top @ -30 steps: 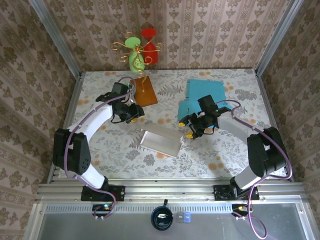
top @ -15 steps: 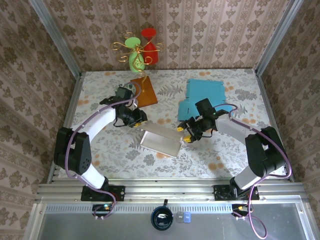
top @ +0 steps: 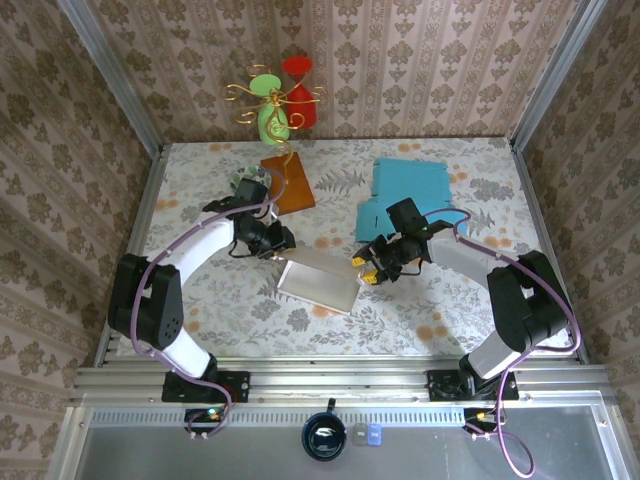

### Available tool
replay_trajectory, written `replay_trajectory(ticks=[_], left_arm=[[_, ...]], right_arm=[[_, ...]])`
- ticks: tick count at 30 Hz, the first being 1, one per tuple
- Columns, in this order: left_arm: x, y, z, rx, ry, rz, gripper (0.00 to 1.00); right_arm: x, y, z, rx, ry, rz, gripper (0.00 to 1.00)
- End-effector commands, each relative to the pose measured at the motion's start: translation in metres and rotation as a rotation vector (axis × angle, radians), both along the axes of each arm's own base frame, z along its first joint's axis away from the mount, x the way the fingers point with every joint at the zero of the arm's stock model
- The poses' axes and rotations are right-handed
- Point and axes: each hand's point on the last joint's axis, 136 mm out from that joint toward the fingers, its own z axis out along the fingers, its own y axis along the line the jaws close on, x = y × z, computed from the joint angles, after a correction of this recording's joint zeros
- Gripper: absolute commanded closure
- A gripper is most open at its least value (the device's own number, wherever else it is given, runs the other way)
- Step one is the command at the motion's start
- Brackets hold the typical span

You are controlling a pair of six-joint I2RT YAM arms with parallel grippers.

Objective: Fold the paper box

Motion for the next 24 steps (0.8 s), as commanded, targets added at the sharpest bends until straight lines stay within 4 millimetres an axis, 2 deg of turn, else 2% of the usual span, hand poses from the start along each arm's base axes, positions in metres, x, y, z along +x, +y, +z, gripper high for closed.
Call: replay_trajectory(ticks=[1, 11, 19, 24], left_arm=[[-0.008, -0.002, -0.001, -0.012, 0.018, 0.003, 0.72], [-0.014, 0.001, -0.003, -0.007, 0.013, 0.016, 0.82], [-0.022, 0.002, -0.011, 0.007, 0.017, 0.015, 0.83], [-0.025, 0.004, -0.018, 0.022, 0.016, 0.021, 0.83]], right_arm=[[0.003, 0.006, -0.001, 0.018, 0.013, 0.005, 0.61], [0.014, 0.004, -0.003, -0.027, -0.024, 0.035, 0.7], [0.021, 0.0, -0.009, -0.069, -0.041, 0.073, 0.76], [0.017, -0.004, -0.018, -0.099, -0.037, 0.098, 0.79]])
